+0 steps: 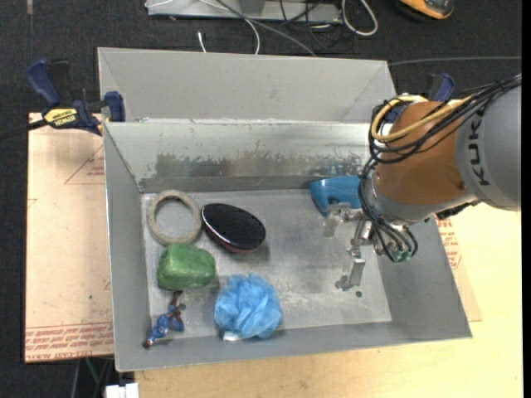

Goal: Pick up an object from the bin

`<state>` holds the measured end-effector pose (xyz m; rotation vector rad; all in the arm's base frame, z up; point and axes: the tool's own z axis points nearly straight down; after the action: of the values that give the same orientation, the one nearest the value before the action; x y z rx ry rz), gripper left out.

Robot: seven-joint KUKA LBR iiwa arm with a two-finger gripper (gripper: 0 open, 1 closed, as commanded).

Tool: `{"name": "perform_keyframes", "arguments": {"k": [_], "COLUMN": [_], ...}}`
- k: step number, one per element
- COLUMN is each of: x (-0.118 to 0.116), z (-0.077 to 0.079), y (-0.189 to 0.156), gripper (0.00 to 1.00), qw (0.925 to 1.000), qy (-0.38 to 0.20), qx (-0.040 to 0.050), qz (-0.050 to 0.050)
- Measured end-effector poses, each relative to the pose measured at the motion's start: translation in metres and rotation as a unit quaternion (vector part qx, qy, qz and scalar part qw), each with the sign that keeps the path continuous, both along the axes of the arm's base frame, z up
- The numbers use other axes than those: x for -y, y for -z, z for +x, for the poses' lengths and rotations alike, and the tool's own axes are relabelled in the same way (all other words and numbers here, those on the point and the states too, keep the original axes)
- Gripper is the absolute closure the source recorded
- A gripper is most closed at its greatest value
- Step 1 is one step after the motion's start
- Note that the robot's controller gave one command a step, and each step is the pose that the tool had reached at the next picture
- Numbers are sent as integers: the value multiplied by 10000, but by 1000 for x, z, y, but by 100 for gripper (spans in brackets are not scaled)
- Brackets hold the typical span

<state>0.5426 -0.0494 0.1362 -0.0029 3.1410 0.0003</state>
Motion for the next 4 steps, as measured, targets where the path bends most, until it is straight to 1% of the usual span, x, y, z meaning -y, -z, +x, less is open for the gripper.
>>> {"name": "perform_keyframes", "arguments": {"k": [1,2,3,4], "x": [0,0,-97,-78], "z": [0,0,-47,42], "y": [0,0,45,46], "gripper": [100,100,100,100], "qw": [10000,10000,9990,9996], "qy": [1,0,-449,-282], "qx": [0,2,4,38], "qz": [0,0,5,-5]}}
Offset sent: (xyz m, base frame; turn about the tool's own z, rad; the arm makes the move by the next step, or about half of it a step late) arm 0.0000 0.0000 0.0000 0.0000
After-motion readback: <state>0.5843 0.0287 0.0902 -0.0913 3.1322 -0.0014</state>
